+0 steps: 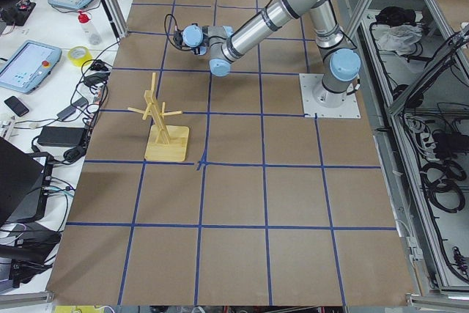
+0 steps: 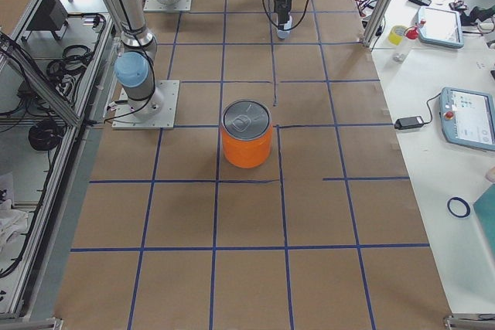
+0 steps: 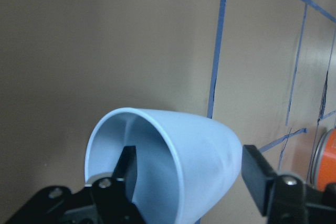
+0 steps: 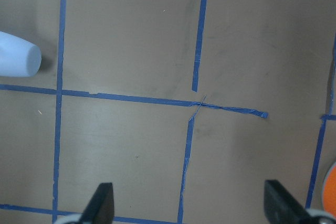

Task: Flip cup
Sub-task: 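Lift the cup with the left gripper and rotate it upright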

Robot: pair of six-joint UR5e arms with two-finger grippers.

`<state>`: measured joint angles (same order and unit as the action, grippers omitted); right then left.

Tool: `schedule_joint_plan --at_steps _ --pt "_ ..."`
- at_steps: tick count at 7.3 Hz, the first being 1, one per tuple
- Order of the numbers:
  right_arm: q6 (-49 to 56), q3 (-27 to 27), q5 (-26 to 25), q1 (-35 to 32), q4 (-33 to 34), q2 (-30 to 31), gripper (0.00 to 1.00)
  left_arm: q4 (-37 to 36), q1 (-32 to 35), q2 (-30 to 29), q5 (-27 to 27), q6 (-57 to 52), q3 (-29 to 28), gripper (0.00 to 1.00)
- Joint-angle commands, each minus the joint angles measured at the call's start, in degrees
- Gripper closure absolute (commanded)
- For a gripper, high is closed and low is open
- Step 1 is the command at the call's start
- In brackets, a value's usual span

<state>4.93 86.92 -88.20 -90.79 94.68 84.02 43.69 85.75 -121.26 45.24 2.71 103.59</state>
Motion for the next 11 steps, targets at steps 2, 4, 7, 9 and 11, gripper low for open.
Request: schedule_joint_plan --at_steps 2,4,7,9,11 --pt "0.0 0.0 0.0 0.0 -0.1 0.0 0.00 1.3 0.2 1.3 2.8 0.4 -0.9 1.00" --pt "0.0 0.0 0.0 0.0 0.1 0.0 0.00 1.2 1.2 3.6 8.1 4.2 -2.2 1.00" --pt "0.1 0.0 -0.2 0.0 -0.1 0.0 0.00 5.6 5.5 6.6 29.0 7.1 -7.9 1.00" --pt "0.1 0.0 0.0 0.0 -0.2 -0.1 0.00 7.5 5.9 7.8 43.0 6.5 -8.7 1.00" --pt "0.1 0.0 0.1 0.0 -0.2 -0.1 0.00 7.5 5.7 6.2 50.3 6.3 -10.3 1.00"
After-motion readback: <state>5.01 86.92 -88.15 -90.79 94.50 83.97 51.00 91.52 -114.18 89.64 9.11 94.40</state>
